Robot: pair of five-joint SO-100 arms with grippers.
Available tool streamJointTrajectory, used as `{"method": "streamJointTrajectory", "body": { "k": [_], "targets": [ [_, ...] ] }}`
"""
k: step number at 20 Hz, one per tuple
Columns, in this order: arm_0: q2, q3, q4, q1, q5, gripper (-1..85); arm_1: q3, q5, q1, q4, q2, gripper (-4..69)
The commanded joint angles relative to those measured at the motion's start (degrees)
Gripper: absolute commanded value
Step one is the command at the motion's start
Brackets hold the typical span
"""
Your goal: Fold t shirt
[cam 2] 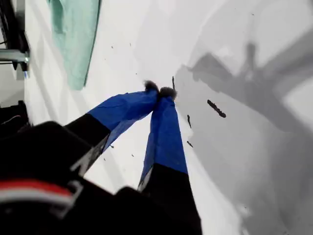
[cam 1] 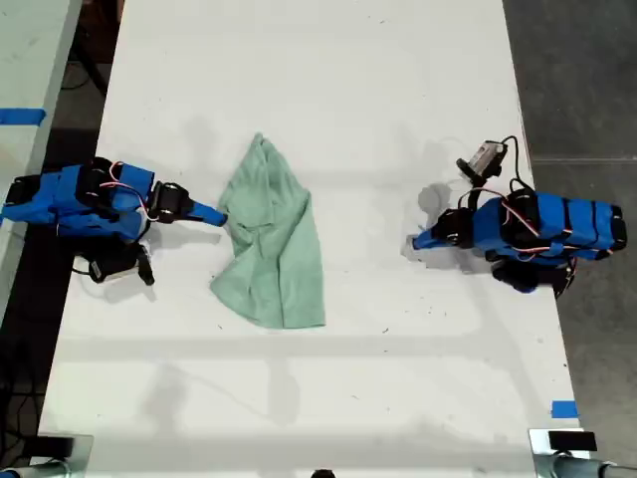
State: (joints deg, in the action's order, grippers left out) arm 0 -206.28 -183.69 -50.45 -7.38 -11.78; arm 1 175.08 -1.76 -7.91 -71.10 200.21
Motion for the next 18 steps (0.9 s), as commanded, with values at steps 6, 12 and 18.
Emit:
{"method": "streamJointTrajectory", "body": {
  "k": [6, 12, 18],
  "targets": [
    [-0.44, -0.53, -0.44, -1.05, 1.14, -0.2, 3.08, 1.14, 0.53, -1.41, 0.88, 0.8],
    [-0.44, -0.62, -0.44, -0.97, 1.23, -0.2, 3.08, 0.26, 0.44, -1.49, 0.88, 1.5],
    [-0.44, -0.62, -0.53, -0.97, 1.32, -0.2, 3.08, 0.97, 0.26, -1.49, 0.88, 1.5]
  ]
}}
